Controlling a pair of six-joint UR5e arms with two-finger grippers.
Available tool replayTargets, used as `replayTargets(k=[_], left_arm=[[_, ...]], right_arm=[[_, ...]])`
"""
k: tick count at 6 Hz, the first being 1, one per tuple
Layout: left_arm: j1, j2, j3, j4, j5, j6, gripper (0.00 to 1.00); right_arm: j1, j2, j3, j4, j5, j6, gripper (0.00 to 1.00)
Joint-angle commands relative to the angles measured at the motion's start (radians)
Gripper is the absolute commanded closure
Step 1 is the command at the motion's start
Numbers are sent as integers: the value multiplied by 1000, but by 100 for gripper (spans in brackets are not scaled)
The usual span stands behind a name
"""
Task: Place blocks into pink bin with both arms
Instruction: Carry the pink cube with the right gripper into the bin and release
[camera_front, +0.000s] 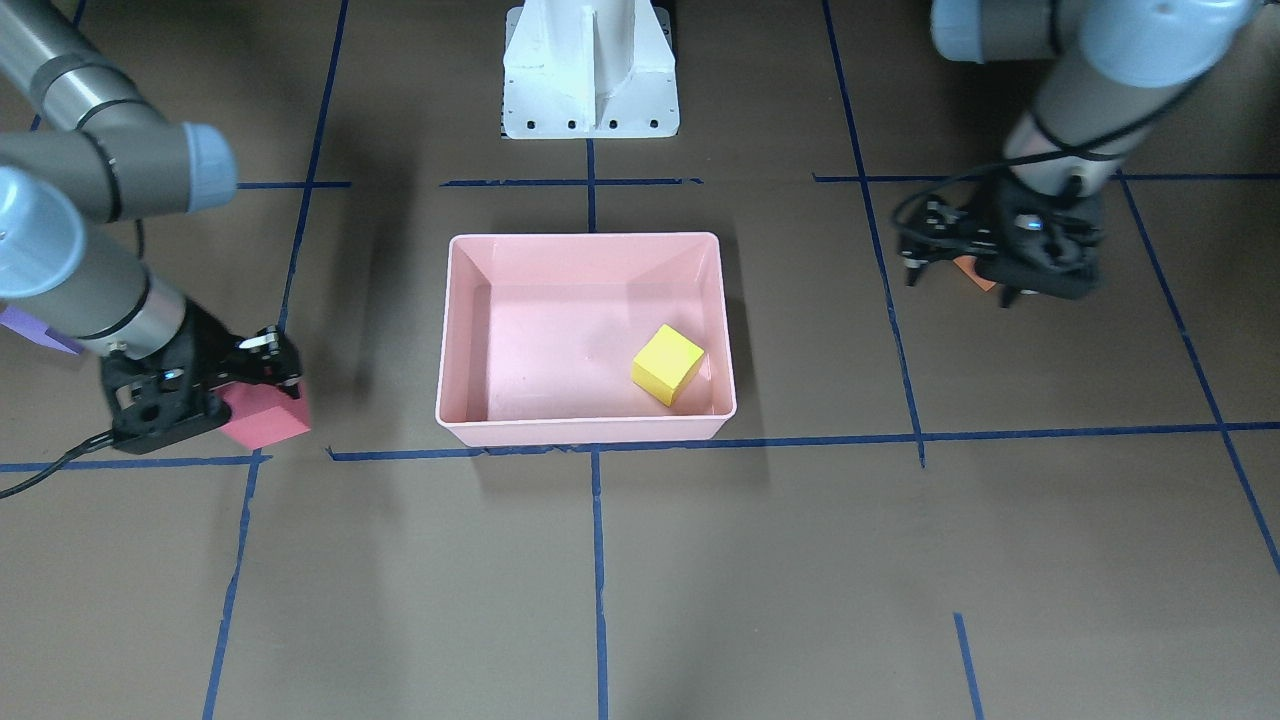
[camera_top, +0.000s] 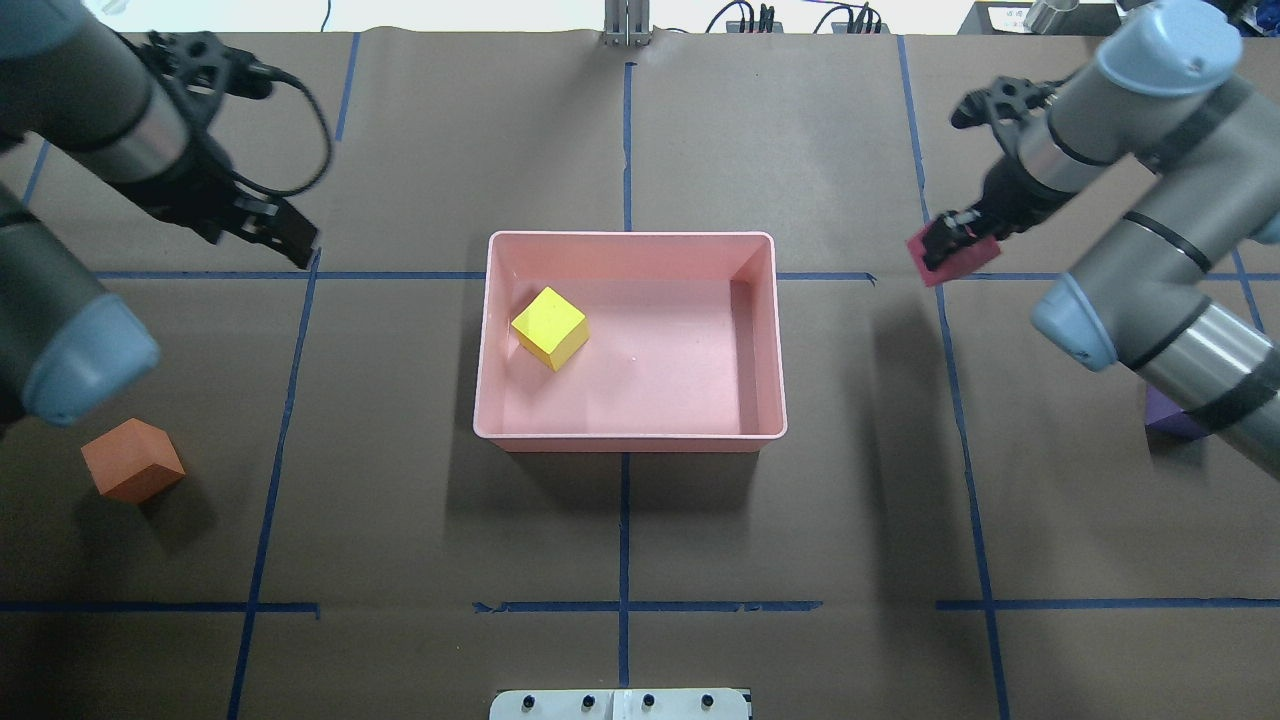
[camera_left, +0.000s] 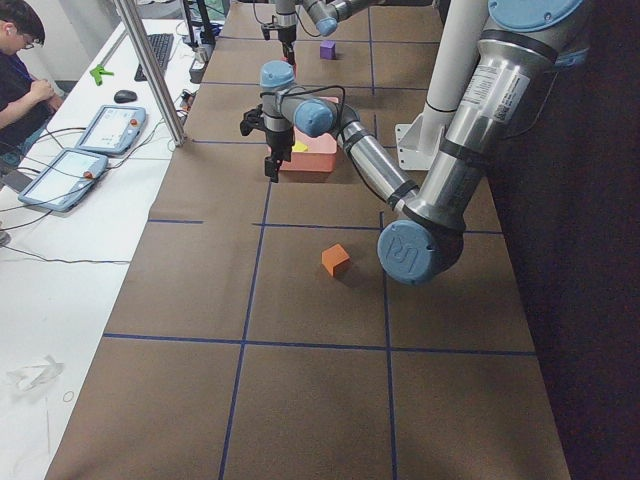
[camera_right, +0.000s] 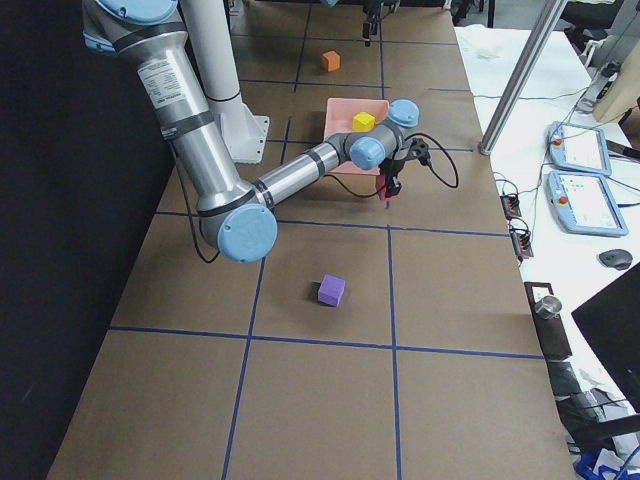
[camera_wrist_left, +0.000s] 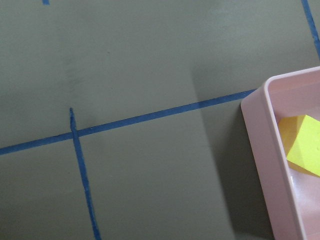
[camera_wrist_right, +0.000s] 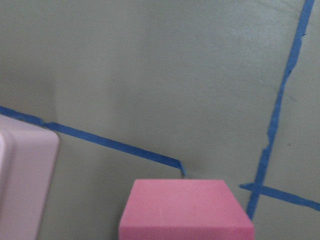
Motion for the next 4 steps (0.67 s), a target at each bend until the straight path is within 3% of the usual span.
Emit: replayTargets(k=[1, 3, 4], left_arm=[[-100, 71, 10, 2, -47, 205, 0], [-114, 100, 10, -4, -67, 245, 0], [-114, 105, 10, -4, -67, 243, 0]], right_arm=[[-61, 167, 85, -176, -27, 306, 63], [-243, 307, 74, -280, -247, 543, 54], [-257, 309, 79, -281, -261, 584, 3]])
